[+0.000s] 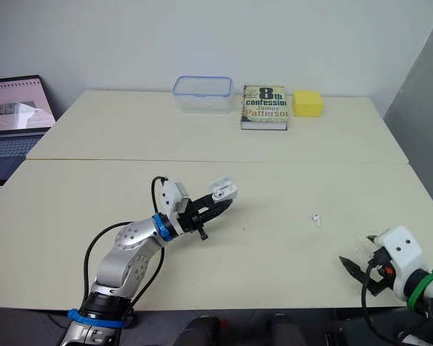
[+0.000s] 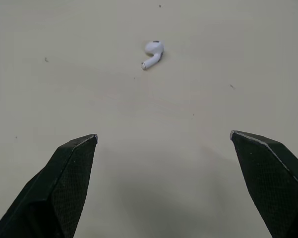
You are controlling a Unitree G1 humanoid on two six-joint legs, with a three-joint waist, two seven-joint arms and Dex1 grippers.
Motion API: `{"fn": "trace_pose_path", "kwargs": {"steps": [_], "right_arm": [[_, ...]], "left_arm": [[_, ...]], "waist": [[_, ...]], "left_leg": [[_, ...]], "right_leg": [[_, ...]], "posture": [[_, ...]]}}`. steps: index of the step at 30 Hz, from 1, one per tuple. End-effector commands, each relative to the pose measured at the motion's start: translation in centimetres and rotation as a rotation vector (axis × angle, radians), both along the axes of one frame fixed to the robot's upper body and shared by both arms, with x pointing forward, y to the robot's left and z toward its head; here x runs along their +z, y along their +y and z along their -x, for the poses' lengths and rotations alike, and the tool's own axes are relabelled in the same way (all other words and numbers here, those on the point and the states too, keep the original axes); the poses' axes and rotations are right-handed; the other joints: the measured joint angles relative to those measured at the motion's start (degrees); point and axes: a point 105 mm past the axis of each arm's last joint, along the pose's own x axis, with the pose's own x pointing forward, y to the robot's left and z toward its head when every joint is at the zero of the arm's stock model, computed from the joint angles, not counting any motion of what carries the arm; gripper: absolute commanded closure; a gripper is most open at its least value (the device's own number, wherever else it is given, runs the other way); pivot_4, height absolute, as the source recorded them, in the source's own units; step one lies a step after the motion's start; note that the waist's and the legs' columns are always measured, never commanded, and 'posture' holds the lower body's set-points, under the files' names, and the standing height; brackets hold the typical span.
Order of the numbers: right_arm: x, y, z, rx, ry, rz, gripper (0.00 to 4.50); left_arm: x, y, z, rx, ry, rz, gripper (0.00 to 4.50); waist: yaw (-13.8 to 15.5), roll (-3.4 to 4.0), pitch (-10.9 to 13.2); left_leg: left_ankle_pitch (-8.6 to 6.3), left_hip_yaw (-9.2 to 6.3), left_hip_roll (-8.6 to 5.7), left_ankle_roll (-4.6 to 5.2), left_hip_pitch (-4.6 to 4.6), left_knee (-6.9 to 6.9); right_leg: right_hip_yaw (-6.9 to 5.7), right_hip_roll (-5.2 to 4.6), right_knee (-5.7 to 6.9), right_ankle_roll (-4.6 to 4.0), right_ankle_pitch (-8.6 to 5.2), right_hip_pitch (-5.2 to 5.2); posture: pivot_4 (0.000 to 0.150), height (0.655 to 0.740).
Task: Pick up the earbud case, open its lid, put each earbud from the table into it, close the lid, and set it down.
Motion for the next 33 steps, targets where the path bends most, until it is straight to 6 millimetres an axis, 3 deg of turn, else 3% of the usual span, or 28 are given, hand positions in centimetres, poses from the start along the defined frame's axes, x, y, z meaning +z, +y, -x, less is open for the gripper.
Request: {"fn": "trace_pose_path", "kwargs": {"steps": [1,6,10,14,18,21,25,33], "right_arm": [[1.2,-0.3,-0.1,0.002,-0.048,0.015,0.0],[1.3,-1.6,-0.3,-0.052,-0.054,0.015,0.0],[1.6,-1.3,-1.0,-0.046,-0.068,-0.008,0.0],[2.1,1.2,-2.7,0.002,-0.106,-0.056,0.0],[0.8,4.0,-4.3,0.016,-0.097,-0.088,0.0],[-0.1,4.8,-5.9,-0.035,-0.117,-0.101,0.0],[-1.4,5.4,-7.9,-0.125,-0.135,-0.141,0.0],[-3.7,5.0,-9.5,-0.198,-0.107,-0.156,0.0]], "left_arm": [[0.9,-0.4,0.1,-0.016,-0.049,0.005,3.69],[0.9,-0.3,0.2,-0.016,-0.047,0.005,3.69],[0.9,-0.3,0.1,-0.015,-0.047,0.004,3.69],[0.7,-0.2,0.2,-0.01,-0.044,0.002,3.69],[0.6,-0.4,0.4,-0.014,-0.039,0.0,3.69],[0.5,-0.5,0.4,-0.017,-0.037,-0.003,3.69],[0.5,-0.4,0.4,-0.011,-0.035,-0.004,3.69],[0.4,-0.1,0.5,-0.002,-0.031,-0.011,3.69]], "waist": [[0.0,0.0,0.0],[0.0,0.0,0.0],[0.0,0.0,0.0],[-0.1,0.0,0.0],[0.0,0.0,0.0],[0.0,0.0,0.0],[0.0,0.0,0.0],[-0.1,0.01,0.0]], "left_leg": [[0.0,0.0,-0.01,0.0,-0.01,0.0],[0.0,0.0,-0.02,0.0,-0.01,0.0],[0.0,0.0,-0.01,0.0,0.01,0.0],[0.0,0.02,-0.01,0.0,0.02,0.0],[0.0,-0.04,-0.02,0.0,-0.01,-0.01],[0.0,-0.03,-0.03,0.0,-0.03,-0.01],[0.0,-0.02,-0.05,0.0,0.0,0.01],[0.0,-0.02,-0.03,0.0,0.0,-0.02]], "right_leg": [[0.0,0.0,-0.01,0.0,0.0,0.0],[0.01,-0.02,-0.01,0.0,0.0,0.0],[0.01,-0.01,0.01,0.0,0.0,0.0],[0.03,-0.01,0.0,0.0,0.0,0.01],[-0.02,-0.01,0.0,0.0,0.0,0.0],[0.0,-0.02,0.01,0.0,0.0,-0.02],[0.02,-0.03,0.02,-0.01,0.0,-0.01],[0.02,-0.03,0.06,-0.01,0.01,-0.04]], "posture": [[0.15,0.7377],[0.15,0.7377],[0.15,0.7377],[0.15,0.7377],[0.15,0.7377],[0.15,0.7377],[0.15,0.7377],[0.15,0.7377]]}}
